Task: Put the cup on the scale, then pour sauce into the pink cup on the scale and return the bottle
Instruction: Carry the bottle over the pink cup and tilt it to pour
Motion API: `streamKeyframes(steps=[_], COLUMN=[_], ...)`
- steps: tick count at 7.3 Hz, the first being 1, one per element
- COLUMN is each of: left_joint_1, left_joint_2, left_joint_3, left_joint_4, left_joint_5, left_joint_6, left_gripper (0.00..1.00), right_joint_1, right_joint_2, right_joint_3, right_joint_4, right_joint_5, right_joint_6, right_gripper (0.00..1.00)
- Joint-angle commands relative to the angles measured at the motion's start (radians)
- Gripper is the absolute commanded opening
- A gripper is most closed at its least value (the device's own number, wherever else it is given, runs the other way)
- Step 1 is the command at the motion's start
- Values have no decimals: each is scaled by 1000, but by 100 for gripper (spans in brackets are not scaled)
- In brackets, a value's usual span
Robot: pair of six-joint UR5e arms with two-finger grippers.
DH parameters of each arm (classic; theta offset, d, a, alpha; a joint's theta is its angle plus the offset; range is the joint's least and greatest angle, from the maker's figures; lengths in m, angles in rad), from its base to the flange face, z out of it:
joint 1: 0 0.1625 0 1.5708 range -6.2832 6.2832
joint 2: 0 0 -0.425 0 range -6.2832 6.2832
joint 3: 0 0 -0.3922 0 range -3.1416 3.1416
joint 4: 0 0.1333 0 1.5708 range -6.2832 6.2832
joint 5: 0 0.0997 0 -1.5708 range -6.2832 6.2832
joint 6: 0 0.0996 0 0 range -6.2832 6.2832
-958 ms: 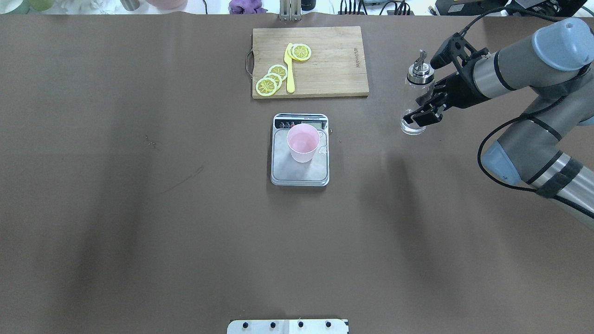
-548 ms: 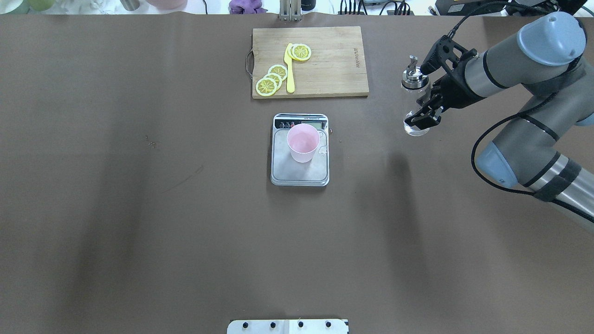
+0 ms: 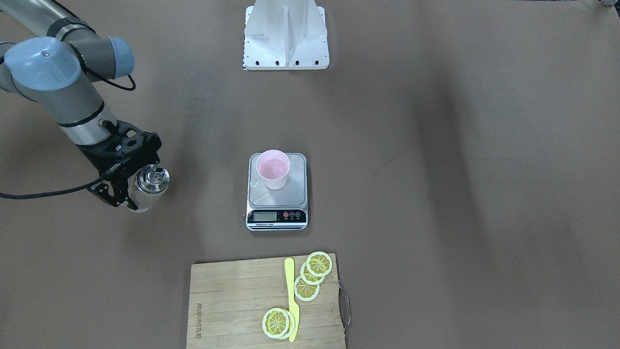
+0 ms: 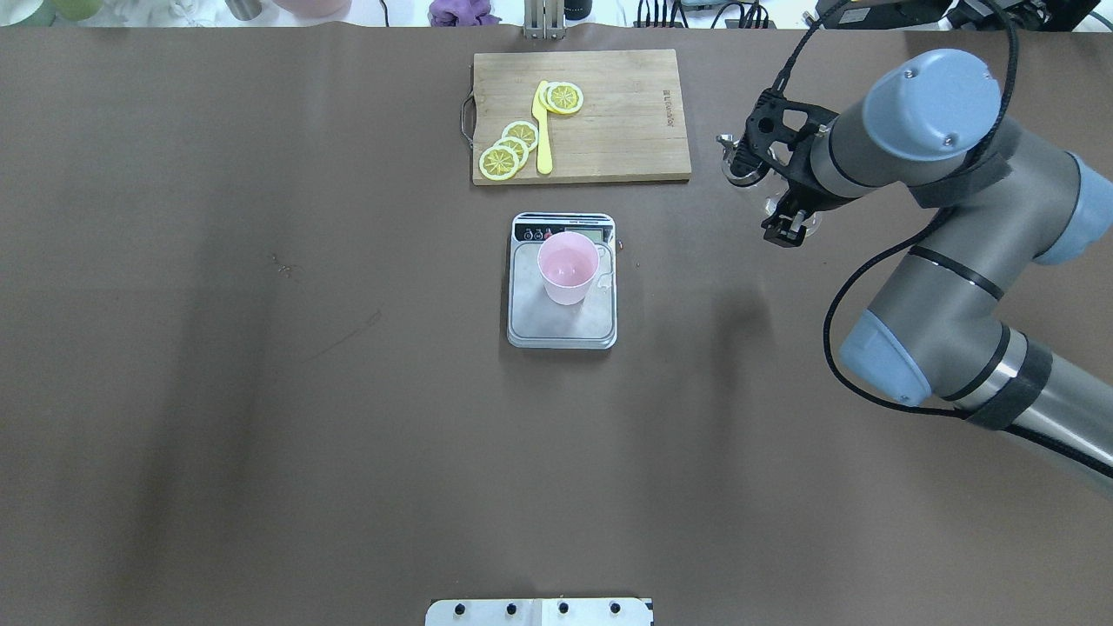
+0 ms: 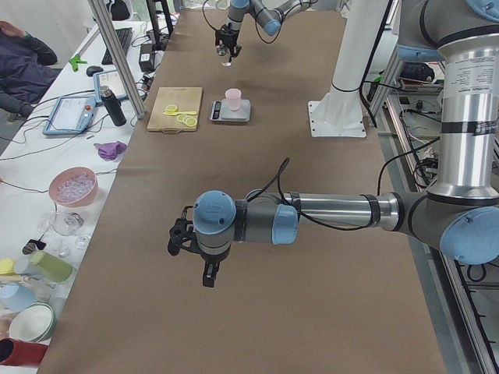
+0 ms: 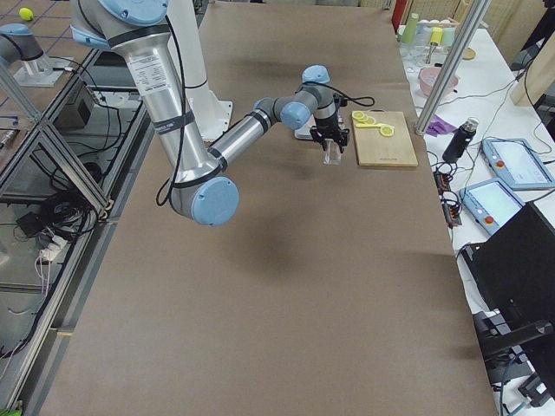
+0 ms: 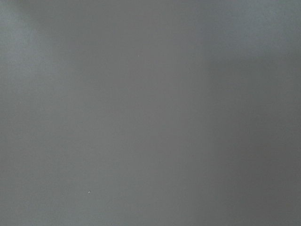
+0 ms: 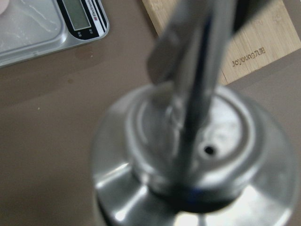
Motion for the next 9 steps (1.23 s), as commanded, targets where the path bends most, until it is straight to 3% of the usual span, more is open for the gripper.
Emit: streamKeyframes(steps=[1, 5, 9], left_joint_1=[0, 0, 2], left_joint_2=[14, 14, 14], left_joint_3=[2, 3, 14], left_joint_4=[-13, -10, -8], left_joint_5=[-2, 0, -2], left_joint_6=[-1, -2, -1], left_gripper=[98, 98, 98], right_joint_1=[-71, -160, -215], right_joint_2=[67, 186, 266], right_joint_3=[26, 27, 13], right_joint_4=[-193, -472, -678], right_joint_5=[-130, -290, -433], right_joint_6=[-15, -6, -6], right_gripper=[0, 0, 0])
